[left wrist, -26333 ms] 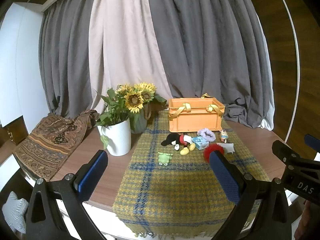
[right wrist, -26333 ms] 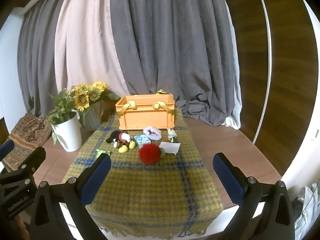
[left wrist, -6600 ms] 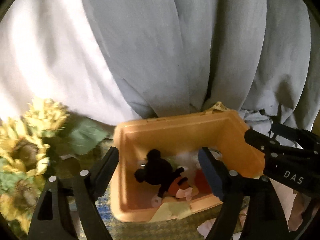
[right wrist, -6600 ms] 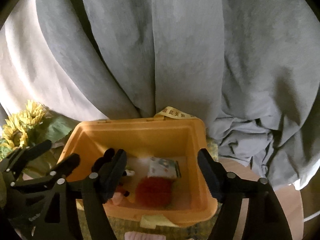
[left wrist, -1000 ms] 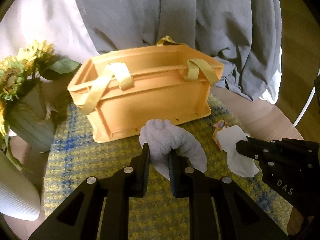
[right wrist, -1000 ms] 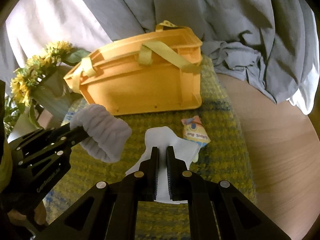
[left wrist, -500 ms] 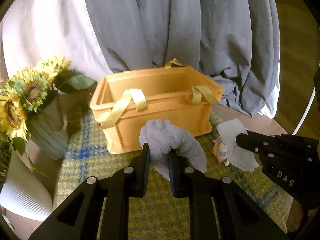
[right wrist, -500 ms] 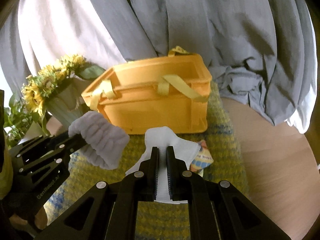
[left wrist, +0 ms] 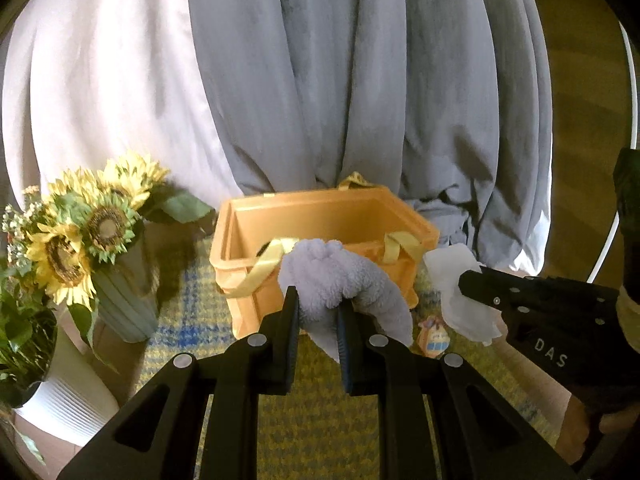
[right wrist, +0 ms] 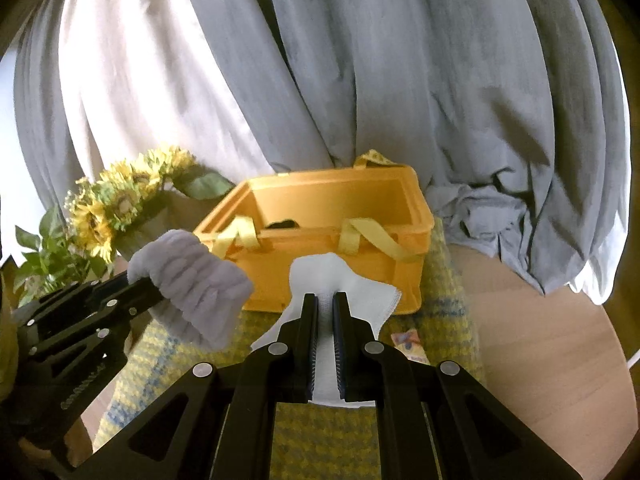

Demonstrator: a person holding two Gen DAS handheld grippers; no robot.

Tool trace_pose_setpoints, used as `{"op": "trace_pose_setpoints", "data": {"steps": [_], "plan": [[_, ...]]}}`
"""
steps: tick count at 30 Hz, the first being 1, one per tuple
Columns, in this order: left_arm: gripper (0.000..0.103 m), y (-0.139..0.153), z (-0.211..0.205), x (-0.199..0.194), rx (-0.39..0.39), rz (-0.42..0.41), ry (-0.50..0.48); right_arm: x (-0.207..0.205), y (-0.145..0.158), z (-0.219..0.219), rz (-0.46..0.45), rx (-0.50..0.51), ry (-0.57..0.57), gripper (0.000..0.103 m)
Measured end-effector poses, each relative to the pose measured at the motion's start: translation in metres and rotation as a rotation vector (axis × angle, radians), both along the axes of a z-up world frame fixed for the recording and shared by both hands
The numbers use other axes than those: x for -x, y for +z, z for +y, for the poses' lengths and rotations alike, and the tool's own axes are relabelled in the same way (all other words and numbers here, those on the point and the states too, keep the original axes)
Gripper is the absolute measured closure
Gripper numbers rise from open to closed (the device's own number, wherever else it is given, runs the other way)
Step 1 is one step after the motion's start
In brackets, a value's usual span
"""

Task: Organize soft objects
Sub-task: 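Lift wristband and tissue with both grippers over the orange crate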

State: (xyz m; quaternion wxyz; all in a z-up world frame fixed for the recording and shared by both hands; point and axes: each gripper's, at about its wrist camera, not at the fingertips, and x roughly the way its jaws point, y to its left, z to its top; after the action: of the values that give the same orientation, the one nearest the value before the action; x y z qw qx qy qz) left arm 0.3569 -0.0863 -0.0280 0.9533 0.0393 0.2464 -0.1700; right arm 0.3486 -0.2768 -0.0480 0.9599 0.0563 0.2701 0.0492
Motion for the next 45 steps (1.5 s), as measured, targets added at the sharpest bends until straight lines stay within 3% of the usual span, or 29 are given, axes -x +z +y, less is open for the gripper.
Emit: {"op": "trace_pose_setpoints", "data": {"steps": [27,34,45], "plan": [[0.085,0.065,0.008,-0.018,0.056,-0.189,0.041,-0.022,0.060,0.008,-0.191,-0.004,0.000,0.094],[0.085,0.072,0.007,-0.033,0.062,-0.205,0.058,-0.038,0.071,0.006,-0.214,-0.015,-0.009,0.094],[0.085,0.070,0.005,-0.074,0.082,-0.148,0.059,-0.076,0.074,0.004,-0.187,-0.004,-0.014,0.094]]}}
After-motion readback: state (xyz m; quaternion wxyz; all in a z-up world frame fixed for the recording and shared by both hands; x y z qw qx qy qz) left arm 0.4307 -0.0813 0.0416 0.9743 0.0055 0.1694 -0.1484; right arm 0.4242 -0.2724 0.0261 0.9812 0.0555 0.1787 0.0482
